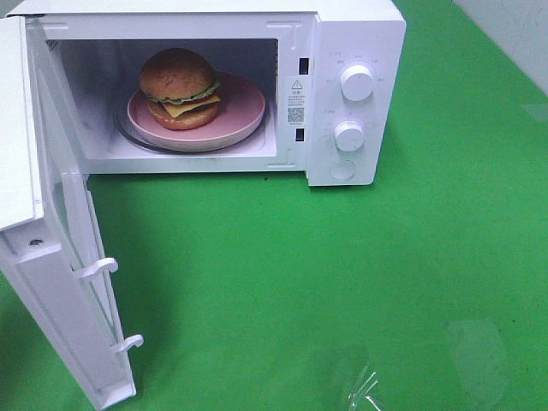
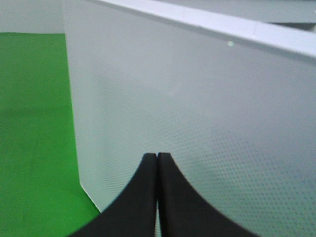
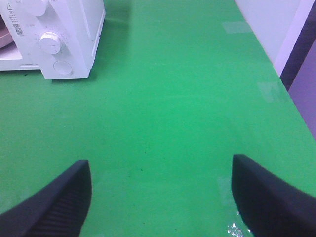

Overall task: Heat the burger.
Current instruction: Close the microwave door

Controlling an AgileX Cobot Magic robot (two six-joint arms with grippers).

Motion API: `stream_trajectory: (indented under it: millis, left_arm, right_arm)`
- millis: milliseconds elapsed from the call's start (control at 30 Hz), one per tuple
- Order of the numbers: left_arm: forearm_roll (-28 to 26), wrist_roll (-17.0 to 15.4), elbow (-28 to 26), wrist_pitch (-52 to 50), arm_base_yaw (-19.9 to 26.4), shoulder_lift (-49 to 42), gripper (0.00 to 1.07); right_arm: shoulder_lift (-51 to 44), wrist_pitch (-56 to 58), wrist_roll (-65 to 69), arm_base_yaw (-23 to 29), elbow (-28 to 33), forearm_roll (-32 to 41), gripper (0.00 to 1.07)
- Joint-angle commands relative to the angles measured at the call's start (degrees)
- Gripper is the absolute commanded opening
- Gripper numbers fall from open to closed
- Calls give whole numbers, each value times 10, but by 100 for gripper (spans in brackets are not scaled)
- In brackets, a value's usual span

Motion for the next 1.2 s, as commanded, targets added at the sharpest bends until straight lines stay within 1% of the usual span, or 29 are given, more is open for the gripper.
stream_trajectory:
  millis: [33, 67, 100, 133, 167, 233, 267, 367, 433, 467, 500, 533, 567, 633, 667, 700, 733, 767, 833, 867, 900, 933, 1000, 1100, 1133, 1167, 1200]
  left_arm:
    - [-25, 23, 1, -36, -34, 36, 0]
    - [-25, 23, 1, -36, -34, 36, 0]
    - [-48, 37, 1, -49, -56, 53, 0]
    - [-48, 37, 1, -49, -56, 53, 0]
    - [-68, 40, 0, -64, -71, 72, 0]
    - [-76, 40, -3, -68, -79, 80, 0]
    - [-82, 40, -11, -67, -92, 92, 0]
    - [-83, 38, -21, -66, -106, 100, 0]
    - [-97, 35, -37, -62, -128, 110, 0]
    - [-97, 35, -37, -62, -128, 110, 0]
    - [-120, 35, -45, -59, -142, 113, 0]
    - [-120, 35, -45, -59, -142, 113, 0]
    - [-147, 35, -56, -58, -158, 115, 0]
    - [-156, 35, -61, -54, -164, 115, 0]
    - [-172, 35, -75, -43, -180, 115, 0]
    - [-172, 35, -75, -43, -180, 115, 0]
    - [-184, 37, -94, -21, -197, 115, 0]
    - [-184, 37, -94, -21, -197, 115, 0]
    - [-192, 46, -127, 5, -214, 123, 0]
    - [-192, 46, -127, 5, -214, 123, 0]
    - [-194, 48, -150, 20, -223, 129, 0]
    - [-194, 48, -150, 20, -223, 129, 0]
    - [-203, 48, -188, 52, -235, 142, 0]
    - [-209, 48, -198, 59, -239, 145, 0]
    - [-209, 48, -218, 72, -247, 152, 0]
    - [-209, 48, -218, 72, -247, 152, 0]
    - [-217, 48, -235, 77, -256, 161, 0]
  right_arm:
    - [-15, -6, -3, -3, 1, -1, 75]
    - [-15, -6, -3, -3, 1, -1, 75]
    - [-15, -6, -3, -3, 1, -1, 75]
    - [-15, -6, -3, -3, 1, -1, 75]
    - [-15, -6, -3, -3, 1, -1, 75]
    - [-15, -6, -3, -3, 1, -1, 75]
    - [-15, -6, -3, -3, 1, -1, 75]
    - [-15, -6, -3, -3, 1, -1, 75]
    - [-15, -6, -3, -3, 1, -1, 75]
    - [-15, -6, -3, -3, 1, -1, 75]
    - [-15, -6, -3, -3, 1, -1, 75]
    - [-15, -6, -3, -3, 1, -1, 75]
    - [-15, -6, -3, -3, 1, -1, 75]
    - [-15, -6, -3, -3, 1, -1, 75]
    - [-15, -6, -3, -3, 1, -1, 75]
    - [-15, -6, -3, -3, 1, -1, 75]
    - [-15, -6, -3, -3, 1, -1, 75]
    - [-15, -6, -3, -3, 1, -1, 75]
    - [-15, -6, -3, -3, 1, -1, 75]
    - [-15, -6, -3, -3, 1, -1, 75]
    - [-15, -6, -3, -3, 1, -1, 75]
    - [-15, -6, -3, -3, 1, -1, 75]
    - [-15, -6, -3, -3, 1, -1, 75]
    - [-15, -6, -3, -3, 1, -1, 75]
    - [-15, -6, -3, -3, 1, -1, 75]
    - [-15, -6, -3, -3, 1, -1, 75]
    - [-15, -6, -3, -3, 1, -1, 75]
